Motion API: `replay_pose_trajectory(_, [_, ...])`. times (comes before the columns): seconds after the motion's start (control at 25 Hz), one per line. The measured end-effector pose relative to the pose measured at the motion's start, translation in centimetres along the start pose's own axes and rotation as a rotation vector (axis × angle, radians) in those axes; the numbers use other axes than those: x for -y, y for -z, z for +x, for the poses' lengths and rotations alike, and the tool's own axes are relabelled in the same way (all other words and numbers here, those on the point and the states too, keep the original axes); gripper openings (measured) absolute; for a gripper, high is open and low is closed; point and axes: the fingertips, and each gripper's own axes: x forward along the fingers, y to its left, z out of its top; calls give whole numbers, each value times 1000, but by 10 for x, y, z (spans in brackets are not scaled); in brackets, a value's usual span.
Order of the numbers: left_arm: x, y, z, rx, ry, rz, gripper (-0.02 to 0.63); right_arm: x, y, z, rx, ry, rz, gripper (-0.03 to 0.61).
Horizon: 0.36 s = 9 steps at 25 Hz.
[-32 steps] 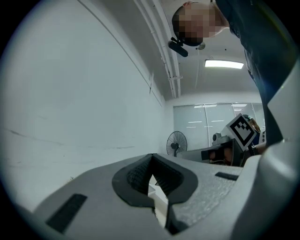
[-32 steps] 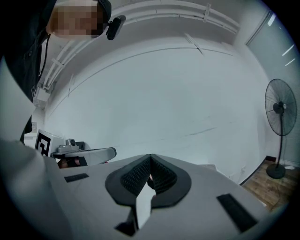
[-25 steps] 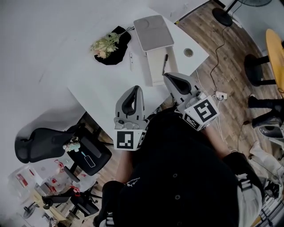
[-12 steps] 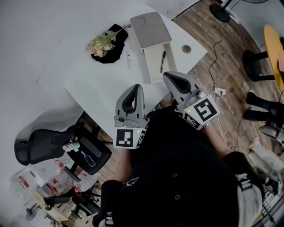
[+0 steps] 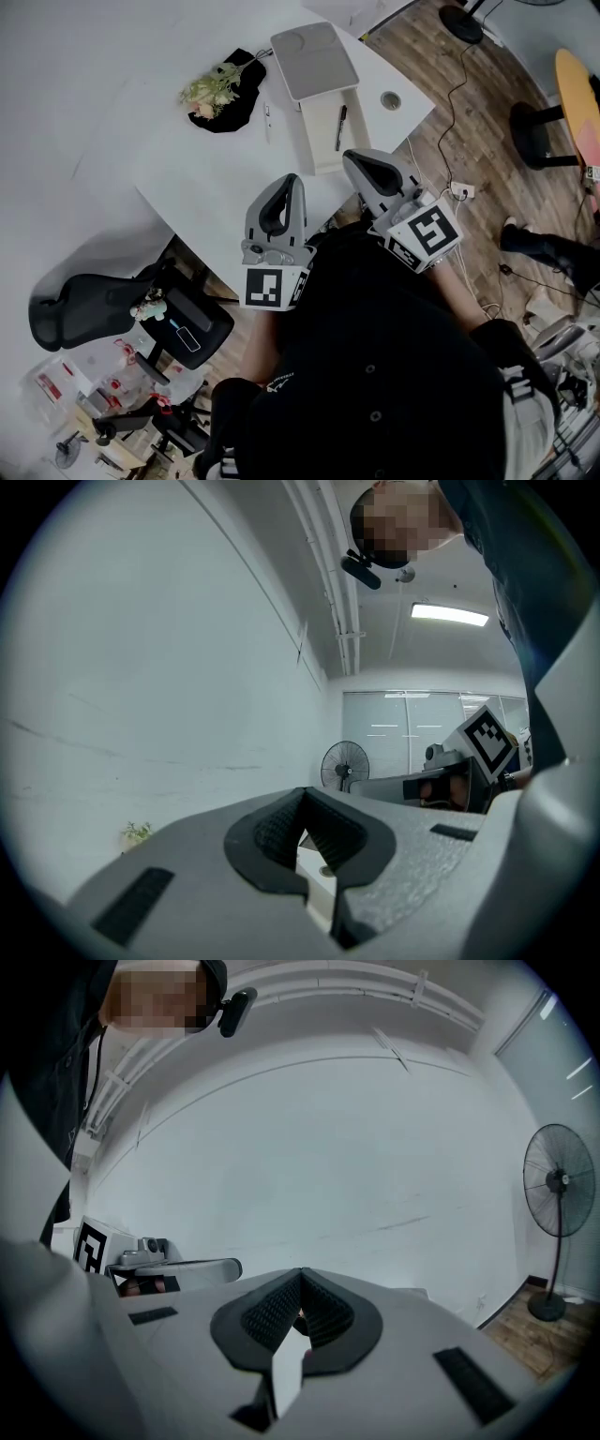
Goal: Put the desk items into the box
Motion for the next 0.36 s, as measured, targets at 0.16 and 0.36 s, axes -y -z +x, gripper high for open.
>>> replay_pose_trajectory(0.16, [1,2,4,-4,-2,-12,7,3,0,0,-2,4,3,-2])
replay_pose_trajectory(0.36, [3,7,7,-15,-6,-14,6,6,3,-1,-4,3,6,-2])
